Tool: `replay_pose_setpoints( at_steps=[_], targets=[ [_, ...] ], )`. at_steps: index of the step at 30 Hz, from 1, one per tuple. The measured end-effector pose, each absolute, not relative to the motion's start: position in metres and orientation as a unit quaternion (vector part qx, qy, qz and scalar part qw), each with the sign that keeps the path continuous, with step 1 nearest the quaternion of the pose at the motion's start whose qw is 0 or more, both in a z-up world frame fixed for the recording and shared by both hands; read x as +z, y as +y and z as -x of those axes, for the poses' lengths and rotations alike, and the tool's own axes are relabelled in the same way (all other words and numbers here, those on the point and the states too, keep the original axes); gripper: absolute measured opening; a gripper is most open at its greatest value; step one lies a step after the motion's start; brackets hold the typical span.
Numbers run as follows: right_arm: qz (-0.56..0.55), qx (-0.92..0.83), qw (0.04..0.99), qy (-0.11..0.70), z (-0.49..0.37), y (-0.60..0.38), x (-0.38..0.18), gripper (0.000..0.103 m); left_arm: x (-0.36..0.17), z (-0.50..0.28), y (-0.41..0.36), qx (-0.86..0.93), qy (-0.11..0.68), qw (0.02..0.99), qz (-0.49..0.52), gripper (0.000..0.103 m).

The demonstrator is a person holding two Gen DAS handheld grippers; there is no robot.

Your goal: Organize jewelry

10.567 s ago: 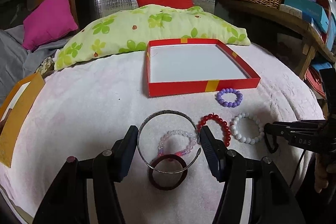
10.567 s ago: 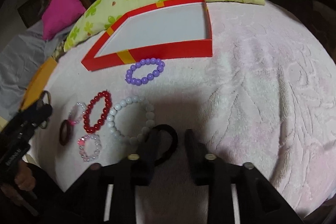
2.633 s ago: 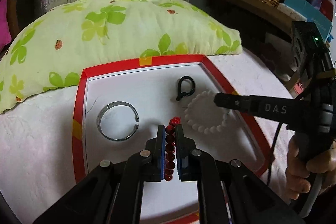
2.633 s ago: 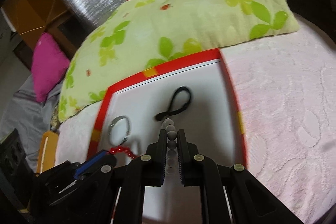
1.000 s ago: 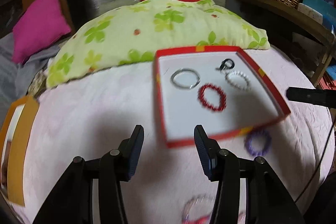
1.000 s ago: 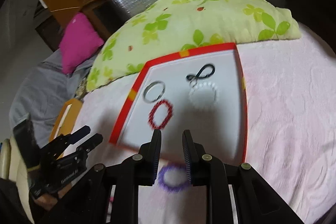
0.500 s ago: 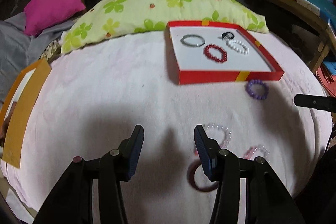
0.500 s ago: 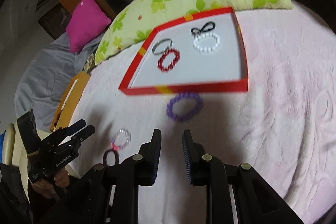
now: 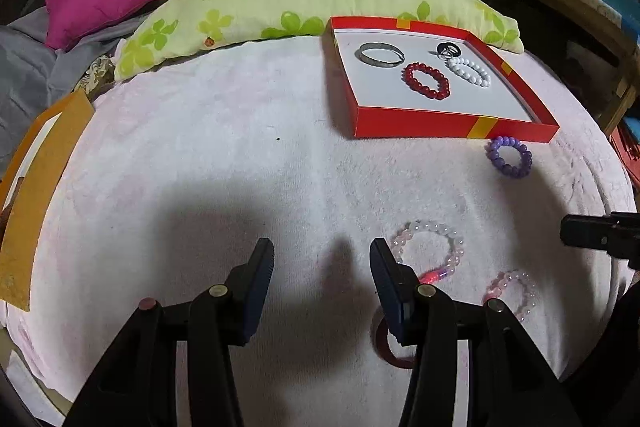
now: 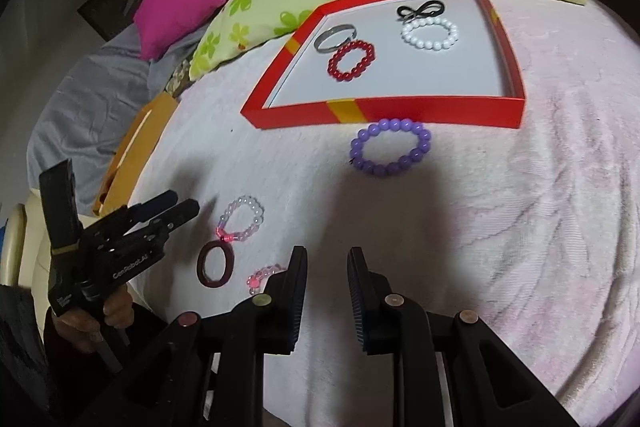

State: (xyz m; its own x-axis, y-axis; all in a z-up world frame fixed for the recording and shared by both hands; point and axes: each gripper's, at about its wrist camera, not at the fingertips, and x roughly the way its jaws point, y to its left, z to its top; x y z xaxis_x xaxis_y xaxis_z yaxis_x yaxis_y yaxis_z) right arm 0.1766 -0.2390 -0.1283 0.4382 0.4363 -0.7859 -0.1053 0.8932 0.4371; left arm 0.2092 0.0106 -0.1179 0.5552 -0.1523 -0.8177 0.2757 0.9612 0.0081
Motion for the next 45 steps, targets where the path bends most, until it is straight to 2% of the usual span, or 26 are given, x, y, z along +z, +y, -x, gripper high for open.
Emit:
replay_pose_setpoints(
  at_steps=[42,43,45],
  targets=[
    [-0.101,0.195,0.808,0.546,-0.178,-0.199,-0.145,0.023,-0.134,-0.213,-0.021,-0.176,0.482,0.854,-0.083,0.051],
    [-0.098,0.194,0.808,0.547,-0.177,-0.198,-0.145,0.025,-0.135,-0.213,-0.022,-0.174,0.483,0.854,-0.084,0.051],
    [-0.091,0.190,0.810,0.547,-0.176,-0.196,-0.146,0.037,-0.136,-0.213,-0.023,-0.172,0.483,0.854,-0.086,0.051]
  ],
)
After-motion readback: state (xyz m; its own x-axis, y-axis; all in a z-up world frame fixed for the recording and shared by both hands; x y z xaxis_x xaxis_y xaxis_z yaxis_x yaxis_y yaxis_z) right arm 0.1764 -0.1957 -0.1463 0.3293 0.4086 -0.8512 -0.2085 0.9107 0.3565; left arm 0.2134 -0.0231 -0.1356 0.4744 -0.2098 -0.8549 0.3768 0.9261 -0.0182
